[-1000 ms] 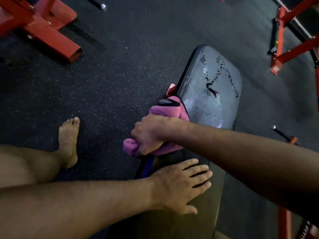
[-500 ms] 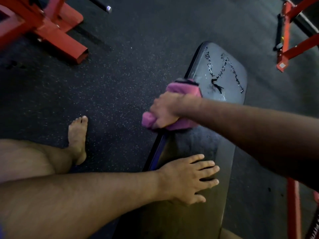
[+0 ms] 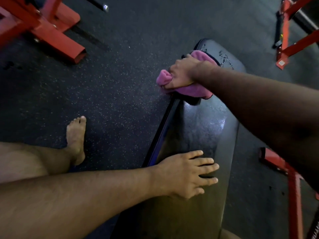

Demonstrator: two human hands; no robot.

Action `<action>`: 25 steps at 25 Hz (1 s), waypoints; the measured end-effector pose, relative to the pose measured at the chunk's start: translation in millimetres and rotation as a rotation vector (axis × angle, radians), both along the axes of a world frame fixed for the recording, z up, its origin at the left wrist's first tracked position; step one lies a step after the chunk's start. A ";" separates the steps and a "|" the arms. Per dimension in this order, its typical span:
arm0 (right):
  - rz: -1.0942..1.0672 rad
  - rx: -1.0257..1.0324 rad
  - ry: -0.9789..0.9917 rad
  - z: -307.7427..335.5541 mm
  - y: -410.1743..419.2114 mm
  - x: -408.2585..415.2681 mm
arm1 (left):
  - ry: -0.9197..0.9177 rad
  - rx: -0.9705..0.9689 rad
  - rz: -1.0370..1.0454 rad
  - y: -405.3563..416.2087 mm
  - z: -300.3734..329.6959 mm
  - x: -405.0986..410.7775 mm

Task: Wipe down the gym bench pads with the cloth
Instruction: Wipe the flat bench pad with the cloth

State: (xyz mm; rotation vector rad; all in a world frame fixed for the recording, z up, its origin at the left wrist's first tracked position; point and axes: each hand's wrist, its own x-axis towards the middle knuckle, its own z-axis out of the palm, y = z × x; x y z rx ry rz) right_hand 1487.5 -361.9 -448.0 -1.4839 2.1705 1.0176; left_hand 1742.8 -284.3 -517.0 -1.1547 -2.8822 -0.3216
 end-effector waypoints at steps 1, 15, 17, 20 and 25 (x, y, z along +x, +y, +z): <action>-0.017 -0.036 -0.048 -6.8 2.8 6.3 | -0.009 0.006 -0.017 0.9 0.1 -1.9; -0.702 -1.340 0.172 17.9 253.7 127.4 | 0.006 0.102 0.392 -32.8 9.0 -57.9; -0.836 -1.377 0.201 6.3 294.4 158.2 | -0.073 0.062 0.497 -38.2 14.6 -74.5; -0.894 -1.444 0.210 -4.7 316.4 147.3 | -0.114 0.027 0.537 -28.8 16.2 -118.2; -0.777 -1.078 0.142 -40.0 257.6 82.4 | -0.052 -0.023 0.682 -21.7 -5.8 -187.8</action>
